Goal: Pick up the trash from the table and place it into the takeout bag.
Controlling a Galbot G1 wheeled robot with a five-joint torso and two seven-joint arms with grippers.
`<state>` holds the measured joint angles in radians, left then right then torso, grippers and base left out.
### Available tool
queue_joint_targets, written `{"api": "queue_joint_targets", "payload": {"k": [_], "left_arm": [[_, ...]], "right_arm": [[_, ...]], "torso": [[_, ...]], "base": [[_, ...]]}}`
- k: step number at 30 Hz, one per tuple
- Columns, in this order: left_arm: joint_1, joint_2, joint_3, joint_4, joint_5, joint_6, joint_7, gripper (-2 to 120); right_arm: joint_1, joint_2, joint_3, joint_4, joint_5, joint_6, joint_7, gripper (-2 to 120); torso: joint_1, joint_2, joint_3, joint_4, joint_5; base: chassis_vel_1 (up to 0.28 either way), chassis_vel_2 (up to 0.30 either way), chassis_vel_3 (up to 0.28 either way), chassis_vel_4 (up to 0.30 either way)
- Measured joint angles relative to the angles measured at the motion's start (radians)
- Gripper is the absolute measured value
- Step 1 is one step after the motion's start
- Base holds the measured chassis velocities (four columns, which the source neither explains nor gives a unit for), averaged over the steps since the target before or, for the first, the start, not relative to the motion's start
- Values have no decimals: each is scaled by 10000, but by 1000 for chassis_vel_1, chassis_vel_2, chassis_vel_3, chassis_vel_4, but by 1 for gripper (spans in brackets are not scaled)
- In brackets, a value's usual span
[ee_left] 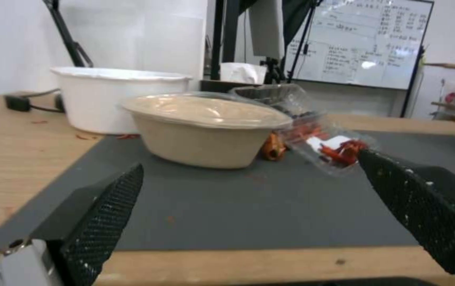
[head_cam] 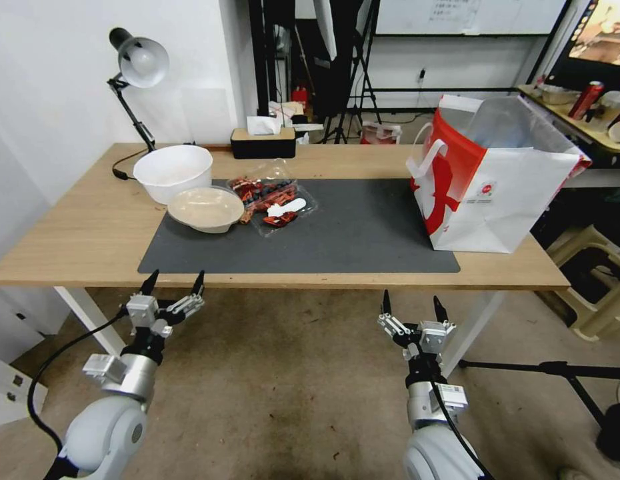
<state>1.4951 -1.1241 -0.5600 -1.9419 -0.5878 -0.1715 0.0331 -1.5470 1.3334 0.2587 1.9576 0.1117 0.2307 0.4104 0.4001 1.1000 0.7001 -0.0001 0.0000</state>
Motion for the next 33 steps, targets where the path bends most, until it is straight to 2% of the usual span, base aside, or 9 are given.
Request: {"api": "queue_joint_targets", "payload": {"k": [7, 14, 15, 17, 18, 21, 22, 24, 33], "left_arm": [[-857, 423, 535, -74, -1026, 822, -474, 100], [-2065, 1101, 1189, 3, -2706, 2010, -1413, 99], [-2065, 1101, 1189, 3, -2706, 2010, -1413, 99], [-2599, 1323, 1445, 128, -3260, 2525, -2016, 99], [-2599, 1323, 1445, 128, -3260, 2525, -2016, 99], [-3577, 1546, 1844, 486, -4141, 3233, -3196, 99], [-3577, 1546, 1844, 486, -4141, 3233, -3196, 99], [-4194, 1615, 1998, 794, -4685, 3513, -3655, 99], [-4989, 1727, 2220, 1214, -5611, 3963, -4185, 97]], "right_arm": [[9, 31, -23, -31, -43, 0, 0, 100], [34, 77, 13, -91, -65, 0, -1, 100], [34, 77, 13, -91, -65, 0, -1, 100], [50, 110, 24, -102, -83, -3, 0, 100], [50, 110, 24, -102, -83, -3, 0, 100], [61, 168, 43, -110, -106, -10, 0, 100], [61, 168, 43, -110, -106, -10, 0, 100], [62, 200, 60, -112, -123, -16, 2, 100], [69, 265, 89, -142, -182, -23, 11, 100]], "torso": [[0, 0, 0, 0, 0], [0, 0, 0, 1, 1], [0, 0, 0, 1, 1], [0, 0, 0, 2, -1], [0, 0, 0, 2, -1], [0, 0, 0, 0, 0], [0, 0, 0, 0, 0], [0, -1, 0, 0, -1], [0, -1, -1, 2, -1]], "base": [[0, 0, 0, 0], [0, 0, 0, 0], [0, 0, 0, 0], [0, 0, 0, 0], [0, 0, 0, 0], [0, 0, 0, 0], [0, 0, 0, 0], [0, 0, 0, 0], [0, 0, 0, 0]]}}
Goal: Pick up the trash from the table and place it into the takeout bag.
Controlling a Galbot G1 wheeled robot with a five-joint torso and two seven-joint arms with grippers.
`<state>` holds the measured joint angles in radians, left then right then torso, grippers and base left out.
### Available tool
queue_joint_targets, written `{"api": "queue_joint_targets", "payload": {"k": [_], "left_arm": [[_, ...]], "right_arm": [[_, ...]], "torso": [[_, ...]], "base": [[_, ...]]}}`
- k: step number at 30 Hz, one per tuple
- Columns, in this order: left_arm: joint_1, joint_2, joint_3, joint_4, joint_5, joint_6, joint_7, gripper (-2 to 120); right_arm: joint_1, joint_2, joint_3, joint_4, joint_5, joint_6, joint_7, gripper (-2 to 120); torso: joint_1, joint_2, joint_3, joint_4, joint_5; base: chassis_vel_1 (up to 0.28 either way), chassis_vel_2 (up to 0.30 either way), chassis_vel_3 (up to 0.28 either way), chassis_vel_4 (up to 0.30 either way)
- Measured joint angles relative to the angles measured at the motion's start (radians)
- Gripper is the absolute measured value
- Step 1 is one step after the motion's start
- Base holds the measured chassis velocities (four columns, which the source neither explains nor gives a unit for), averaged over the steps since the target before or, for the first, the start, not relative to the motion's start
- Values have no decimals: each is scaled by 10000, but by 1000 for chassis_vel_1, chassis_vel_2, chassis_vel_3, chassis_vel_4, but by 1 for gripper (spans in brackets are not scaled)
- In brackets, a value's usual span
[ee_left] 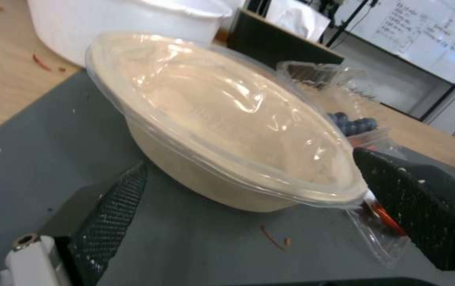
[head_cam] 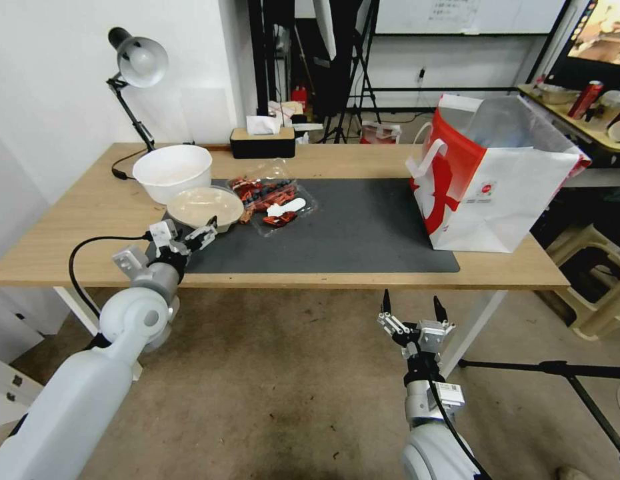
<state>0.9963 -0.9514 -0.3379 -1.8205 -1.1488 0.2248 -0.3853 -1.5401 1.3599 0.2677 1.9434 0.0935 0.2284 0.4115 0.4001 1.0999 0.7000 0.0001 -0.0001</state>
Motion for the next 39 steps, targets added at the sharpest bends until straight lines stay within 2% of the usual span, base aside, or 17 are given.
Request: {"api": "queue_joint_targets", "payload": {"k": [8, 11, 12, 14, 16, 18, 19, 20, 24, 25, 27, 28, 30, 33, 36, 38, 39], "left_arm": [[-553, -29, 171, 296, -738, 514, -602, 87], [-716, -30, 218, 388, -1003, 687, -794, 76], [-716, -30, 218, 388, -1003, 687, -794, 76], [-895, -35, 272, 476, -1259, 904, -1011, 63], [-941, -39, 286, 495, -1309, 972, -1073, 59], [-1015, -51, 312, 528, -1399, 1098, -1218, 49], [-1038, -54, 319, 531, -1422, 1134, -1253, 44], [-1038, -54, 319, 531, -1422, 1134, -1253, 44], [-1056, -38, 324, 535, -1457, 1160, -1242, 25], [-1056, -38, 324, 535, -1457, 1160, -1242, 25], [-1021, -17, 316, 533, -1454, 1130, -1152, 15], [-1021, -17, 316, 533, -1454, 1130, -1152, 15], [-940, 13, 284, 490, -1366, 1021, -967, 5], [-760, 89, 240, 419, -968, 761, -573, 0], [-670, 150, 225, 384, -516, 533, -234, 0], [-555, 282, 225, 347, 573, -67, 618, 0], [-555, 282, 225, 347, 573, -67, 618, 0]], "right_arm": [[48, 53, -71, -58, -71, 0, 6, 100], [50, 58, -76, -67, -76, 0, 7, 100], [50, 58, -76, -67, -76, 0, 7, 100], [50, 57, -74, -86, -81, 4, 9, 100], [50, 56, -72, -96, -81, 9, 10, 100], [49, 56, -70, -104, -84, 18, 16, 100], [48, 58, -69, -105, -86, 21, 19, 100], [48, 58, -69, -105, -86, 21, 19, 100], [47, 60, -58, -129, -102, 42, 28, 100], [47, 60, -58, -129, -102, 42, 28, 100], [52, 79, -60, -154, -121, 56, 30, 100], [52, 79, -60, -154, -121, 56, 30, 100], [64, 106, -83, -178, -147, 64, 31, 100], [76, 127, -97, -194, -169, 72, 34, 100], [79, 135, -108, -208, -182, 80, 34, 100], [75, 139, -115, -223, -197, 99, 38, 100], [75, 139, -115, -223, -197, 99, 38, 100]], "torso": [[0, 0, 0, -1, 0], [0, 0, 0, -1, 1], [0, 0, 0, -1, 1], [0, 0, 0, -1, 1], [0, 0, 0, -1, 1], [0, 0, 0, -1, 1], [0, 0, 0, -1, 1], [0, 0, 0, -1, 1], [0, 0, 0, -1, 1], [0, 0, 0, -1, 1], [0, 0, 0, -2, 1], [0, 0, 0, -2, 1], [0, 0, -1, -3, 1], [0, 0, 0, -1, 0], [0, 0, 0, 1, 0], [-3, 0, 0, 1, 0], [-3, 0, 0, 1, 0]], "base": [[0, 0, 0, 0], [0, 0, 0, 0], [0, 0, 0, 0], [0, 0, 0, 0], [0, 0, 0, 0], [0, 0, 0, 0], [0, 0, 0, 0], [0, 0, 0, 0], [0, 0, 0, 0], [0, 0, 0, 0], [0, 0, 0, 0], [0, 0, 0, 0], [0, 0, 0, 0], [0, 0, 0, 0], [0, 0, 0, 0], [0, 0, 0, 0], [0, 0, 0, 0]]}}
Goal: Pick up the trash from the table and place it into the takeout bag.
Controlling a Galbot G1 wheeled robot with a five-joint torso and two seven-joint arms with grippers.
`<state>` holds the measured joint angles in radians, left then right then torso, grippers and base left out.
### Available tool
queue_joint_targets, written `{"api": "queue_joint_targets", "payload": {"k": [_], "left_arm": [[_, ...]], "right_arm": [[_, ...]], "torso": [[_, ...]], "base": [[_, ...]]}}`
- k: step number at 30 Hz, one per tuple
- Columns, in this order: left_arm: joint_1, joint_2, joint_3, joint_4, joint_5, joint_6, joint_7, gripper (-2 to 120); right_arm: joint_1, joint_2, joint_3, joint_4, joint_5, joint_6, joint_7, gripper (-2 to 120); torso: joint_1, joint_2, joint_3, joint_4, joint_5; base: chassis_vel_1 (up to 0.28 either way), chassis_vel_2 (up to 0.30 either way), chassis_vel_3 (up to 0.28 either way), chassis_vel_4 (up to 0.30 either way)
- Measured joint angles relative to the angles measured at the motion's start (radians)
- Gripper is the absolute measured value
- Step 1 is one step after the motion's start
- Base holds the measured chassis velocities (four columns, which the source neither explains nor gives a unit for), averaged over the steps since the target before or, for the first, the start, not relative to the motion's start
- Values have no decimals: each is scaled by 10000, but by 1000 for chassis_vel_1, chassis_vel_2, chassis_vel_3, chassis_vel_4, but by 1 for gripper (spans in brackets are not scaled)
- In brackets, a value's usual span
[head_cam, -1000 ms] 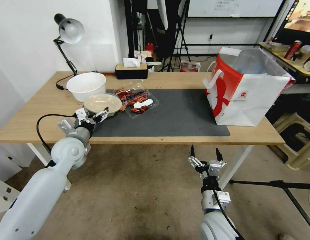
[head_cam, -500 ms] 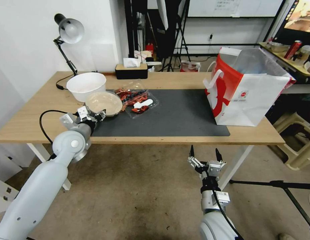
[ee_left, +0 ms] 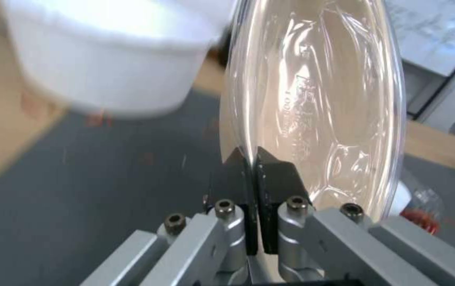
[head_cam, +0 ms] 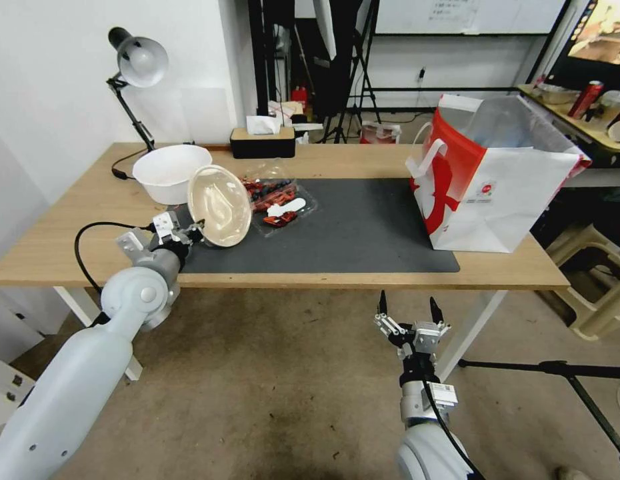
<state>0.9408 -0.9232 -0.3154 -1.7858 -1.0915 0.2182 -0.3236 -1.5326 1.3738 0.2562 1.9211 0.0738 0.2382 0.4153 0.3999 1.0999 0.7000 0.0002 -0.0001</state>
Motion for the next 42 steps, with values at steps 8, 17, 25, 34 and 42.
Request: {"api": "queue_joint_targets", "payload": {"k": [8, 17, 25, 34, 42], "left_arm": [[-453, 291, 419, 106, 1755, -1652, 2344, 0], [-2620, 503, 2312, 620, 1353, -2657, 3333, 0], [-5141, 140, 4421, 1516, 858, -2860, 3488, 0], [-7567, -1039, 6380, 2577, 563, -2891, 3481, 0], [-9567, -2862, 8299, 3983, 365, -3004, 3476, 0]], "right_arm": [[-21, 56, -10, -35, -61, 43, 2, 100], [2, 68, 72, -38, -68, 51, 8, 100], [107, 88, 180, -67, -73, 7, 12, 100], [189, 126, 314, -77, -107, -42, 12, 100], [250, 242, 407, -118, -116, -72, 16, 100]], "torso": [[0, 0, 0, -3, 1], [1, 0, 0, -3, 4], [1, -1, 1, -2, 3], [2, -1, 0, 0, 2], [2, -1, 0, -1, 4]], "base": [[0, 0, 0, 0], [0, 0, 0, 0], [0, 0, 0, 0], [0, 0, 0, 0], [0, 0, 0, 0]]}}
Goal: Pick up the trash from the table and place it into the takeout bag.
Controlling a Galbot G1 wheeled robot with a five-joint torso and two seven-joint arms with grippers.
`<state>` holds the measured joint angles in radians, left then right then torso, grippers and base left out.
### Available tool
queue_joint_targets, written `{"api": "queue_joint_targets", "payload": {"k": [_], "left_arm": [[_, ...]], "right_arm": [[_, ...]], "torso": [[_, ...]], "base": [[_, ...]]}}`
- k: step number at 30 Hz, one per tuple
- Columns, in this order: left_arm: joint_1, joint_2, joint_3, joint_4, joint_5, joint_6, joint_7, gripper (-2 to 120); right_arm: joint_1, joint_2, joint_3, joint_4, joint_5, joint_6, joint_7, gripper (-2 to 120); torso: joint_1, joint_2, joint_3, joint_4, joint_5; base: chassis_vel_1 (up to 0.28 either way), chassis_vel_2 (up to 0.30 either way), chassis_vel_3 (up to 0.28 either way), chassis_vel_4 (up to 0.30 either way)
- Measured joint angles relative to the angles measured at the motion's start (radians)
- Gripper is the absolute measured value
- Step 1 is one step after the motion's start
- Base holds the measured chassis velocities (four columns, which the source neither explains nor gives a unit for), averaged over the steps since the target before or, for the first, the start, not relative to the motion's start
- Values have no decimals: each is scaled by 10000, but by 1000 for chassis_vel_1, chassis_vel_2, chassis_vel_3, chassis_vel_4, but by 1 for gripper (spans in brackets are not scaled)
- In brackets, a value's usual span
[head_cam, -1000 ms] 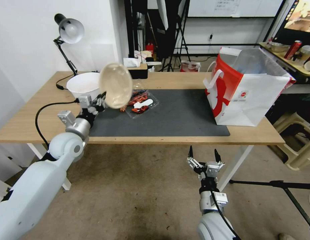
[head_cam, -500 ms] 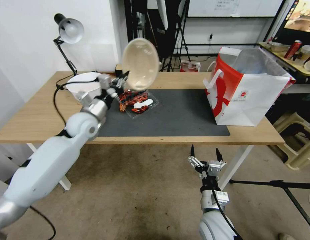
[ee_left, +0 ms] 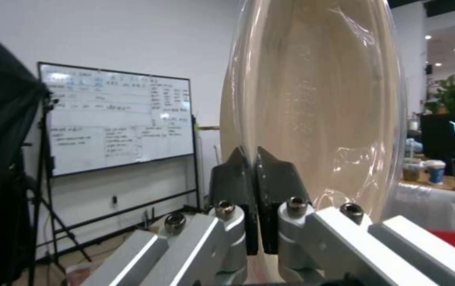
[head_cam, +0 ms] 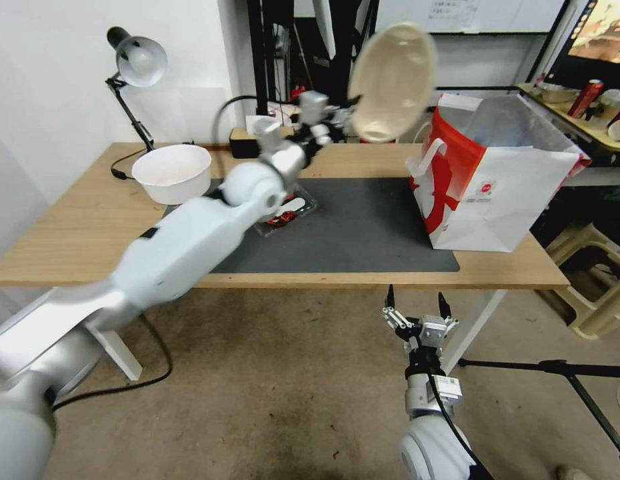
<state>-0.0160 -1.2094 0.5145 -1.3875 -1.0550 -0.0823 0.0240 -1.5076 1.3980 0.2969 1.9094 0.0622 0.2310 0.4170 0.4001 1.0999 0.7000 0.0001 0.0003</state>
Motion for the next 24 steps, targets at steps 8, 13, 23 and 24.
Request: {"api": "queue_joint_targets", "payload": {"k": [8, 13, 23, 24], "left_arm": [[-881, -1002, 619, 802, -100, -18, 13, 0], [-1399, -1926, 1002, 1603, -108, -96, 102, 0], [-1713, -3266, 1288, 2676, -58, -200, 216, 0], [-1713, -3382, 1313, 2789, -34, -213, 219, 0]], "right_arm": [[25, 73, 29, -86, -3, 5, 0, 100], [35, 101, 58, -96, -3, 17, 2, 100], [35, 116, 135, -78, 16, 39, 3, 100], [39, 118, 137, -79, 18, 41, 3, 100]], "torso": [[0, 0, 0, 0, 0], [0, 0, 1, 0, -1], [0, 0, 0, -1, -2], [0, 0, 0, -2, -1]], "base": [[0, 0, 0, 0], [0, 0, 0, 0], [0, 0, 0, 0], [0, 0, 0, 0]]}}
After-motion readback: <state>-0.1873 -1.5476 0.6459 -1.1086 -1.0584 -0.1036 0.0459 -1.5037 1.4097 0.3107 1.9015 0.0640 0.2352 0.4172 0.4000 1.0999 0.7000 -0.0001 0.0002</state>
